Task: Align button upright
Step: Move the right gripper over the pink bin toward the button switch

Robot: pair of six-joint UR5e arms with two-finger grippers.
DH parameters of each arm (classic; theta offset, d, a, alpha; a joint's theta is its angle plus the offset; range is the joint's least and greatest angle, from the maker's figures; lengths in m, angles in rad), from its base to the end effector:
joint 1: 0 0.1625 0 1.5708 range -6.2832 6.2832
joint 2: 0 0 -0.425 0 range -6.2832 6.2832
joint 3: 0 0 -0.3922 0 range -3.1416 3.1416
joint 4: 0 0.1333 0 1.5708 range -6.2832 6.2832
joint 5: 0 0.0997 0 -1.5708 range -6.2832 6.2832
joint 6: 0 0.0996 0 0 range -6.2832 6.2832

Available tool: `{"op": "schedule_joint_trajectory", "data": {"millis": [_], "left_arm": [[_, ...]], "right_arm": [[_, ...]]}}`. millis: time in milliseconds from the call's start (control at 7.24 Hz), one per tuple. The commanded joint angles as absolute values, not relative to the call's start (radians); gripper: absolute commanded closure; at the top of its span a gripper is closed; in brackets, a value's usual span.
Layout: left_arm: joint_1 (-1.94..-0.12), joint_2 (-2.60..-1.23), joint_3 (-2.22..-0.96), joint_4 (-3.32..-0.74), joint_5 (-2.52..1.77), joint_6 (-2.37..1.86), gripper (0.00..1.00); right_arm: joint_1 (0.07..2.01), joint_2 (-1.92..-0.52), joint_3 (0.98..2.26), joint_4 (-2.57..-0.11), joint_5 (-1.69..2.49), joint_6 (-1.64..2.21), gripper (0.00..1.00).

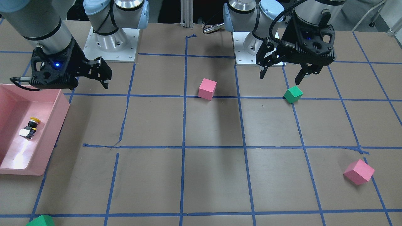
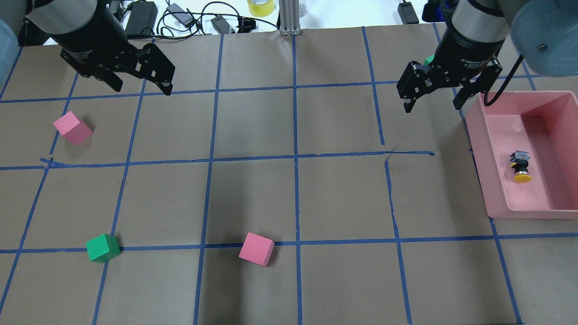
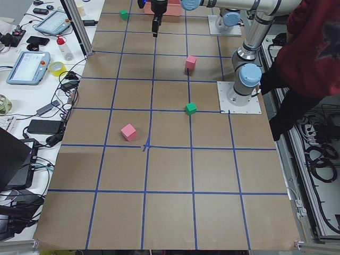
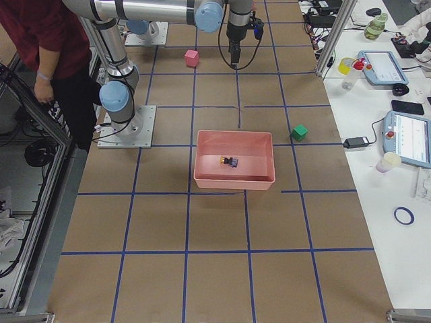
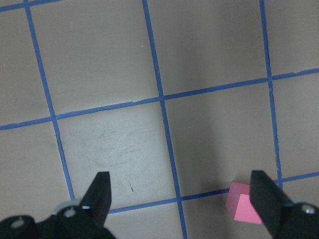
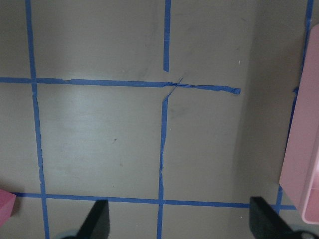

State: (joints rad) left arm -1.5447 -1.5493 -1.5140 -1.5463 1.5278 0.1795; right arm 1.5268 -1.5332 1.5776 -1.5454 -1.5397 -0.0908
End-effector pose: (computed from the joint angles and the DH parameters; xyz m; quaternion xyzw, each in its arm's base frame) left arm -0.1247 -0.4947 0.5293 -0.0776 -0.9954 0.0533 0.0161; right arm 0.1143 -0.5058 0.4635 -0.0228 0.9990 0.0338 0.0179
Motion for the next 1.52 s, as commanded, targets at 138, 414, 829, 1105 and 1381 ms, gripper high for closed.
{"op": "schedule_joint_trajectory", "data": {"millis": [138,414,829,1105,1381], "left_arm": [[-1.545,-1.549,-1.522,-1.545,1.526,0.179,0.00],[-1.545,-1.549,-1.522,-1.545,1.526,0.179,0.00],[-1.545,-1.549,-1.522,-1.545,1.526,0.179,0.00],[-1.545,-1.549,-1.522,-1.545,1.526,0.179,0.00],[-1.545,-1.549,-1.522,-1.545,1.526,0.179,0.00]], "right_arm": [[1.534,-1.531,1.588,-1.551,-1.548,-0.086,0.00],[1.534,-1.532,1.588,-1.546,-1.548,-0.086,0.00],[1.531,-1.534,1.583,-1.545,-1.572,-0.080,0.00],[1.517,-1.523,1.589,-1.571,-1.597,-0.075,0.00],[1.354,-1.481,1.606,-1.664,-1.594,-0.174,0.00]]}}
